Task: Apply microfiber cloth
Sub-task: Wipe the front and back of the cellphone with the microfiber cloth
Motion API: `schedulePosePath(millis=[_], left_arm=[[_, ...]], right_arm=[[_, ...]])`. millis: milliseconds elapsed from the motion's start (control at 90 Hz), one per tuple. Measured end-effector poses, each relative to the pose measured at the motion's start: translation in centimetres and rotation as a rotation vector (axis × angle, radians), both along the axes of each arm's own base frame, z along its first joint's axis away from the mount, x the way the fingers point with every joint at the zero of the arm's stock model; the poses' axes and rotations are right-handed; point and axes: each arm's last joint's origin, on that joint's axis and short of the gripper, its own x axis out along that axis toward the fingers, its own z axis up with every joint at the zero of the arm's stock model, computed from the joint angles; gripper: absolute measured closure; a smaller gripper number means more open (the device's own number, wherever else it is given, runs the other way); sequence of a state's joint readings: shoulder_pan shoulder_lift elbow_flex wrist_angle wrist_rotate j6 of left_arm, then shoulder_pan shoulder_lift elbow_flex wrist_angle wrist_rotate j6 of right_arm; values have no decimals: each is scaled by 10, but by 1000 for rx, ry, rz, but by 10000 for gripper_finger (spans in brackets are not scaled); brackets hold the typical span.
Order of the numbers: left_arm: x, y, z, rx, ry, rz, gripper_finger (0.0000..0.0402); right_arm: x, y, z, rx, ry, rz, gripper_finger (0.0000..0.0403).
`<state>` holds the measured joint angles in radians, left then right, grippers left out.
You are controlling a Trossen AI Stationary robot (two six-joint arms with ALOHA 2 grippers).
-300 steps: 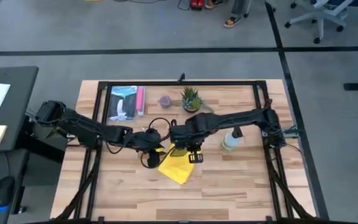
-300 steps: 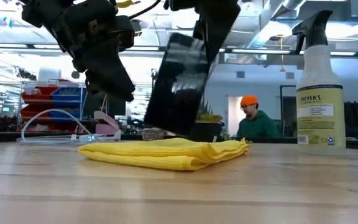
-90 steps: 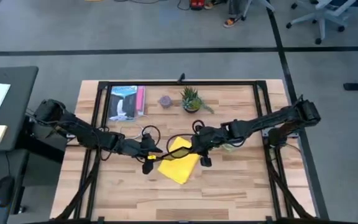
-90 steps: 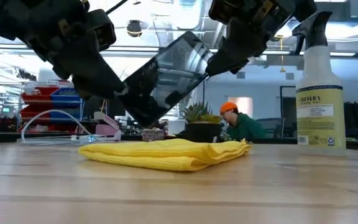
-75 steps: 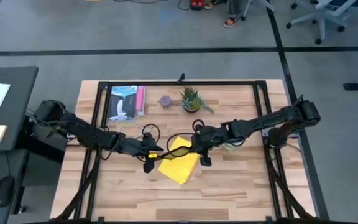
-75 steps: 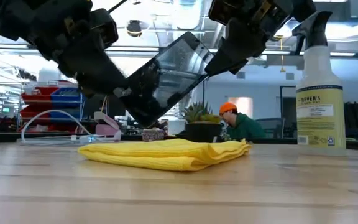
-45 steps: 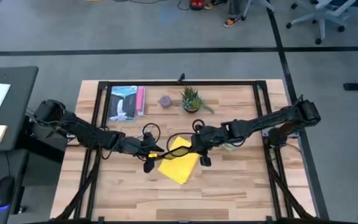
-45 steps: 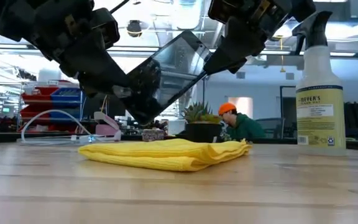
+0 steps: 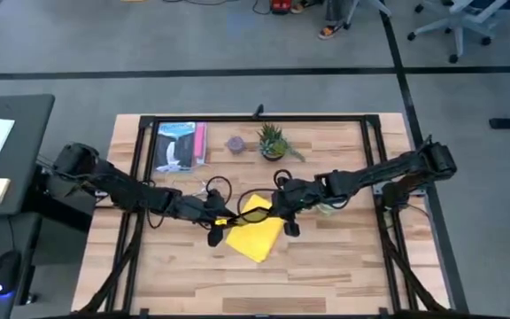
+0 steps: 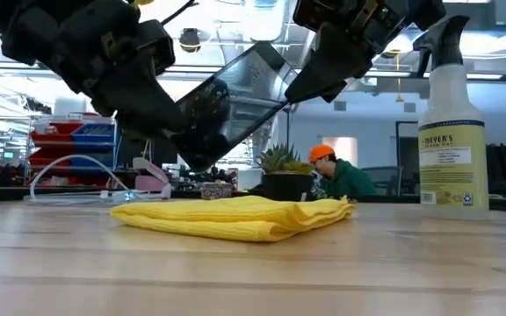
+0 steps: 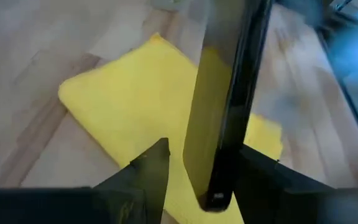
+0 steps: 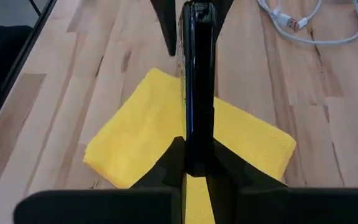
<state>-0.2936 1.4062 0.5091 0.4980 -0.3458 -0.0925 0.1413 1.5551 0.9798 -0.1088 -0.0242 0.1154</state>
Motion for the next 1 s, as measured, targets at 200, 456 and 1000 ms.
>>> schedulePosePath(millis=[200,456,1000], left_arm=[[0,0,0,-5,-2,4,329],[0,-1,0,-4,2,10,388],[-32,-3,21,-73,43,174,391]], right_arm=[[0,0,0,0,1,0,381],[0,0,0,4,4,-8,380],[6,-1,23,-162,59,0,188]])
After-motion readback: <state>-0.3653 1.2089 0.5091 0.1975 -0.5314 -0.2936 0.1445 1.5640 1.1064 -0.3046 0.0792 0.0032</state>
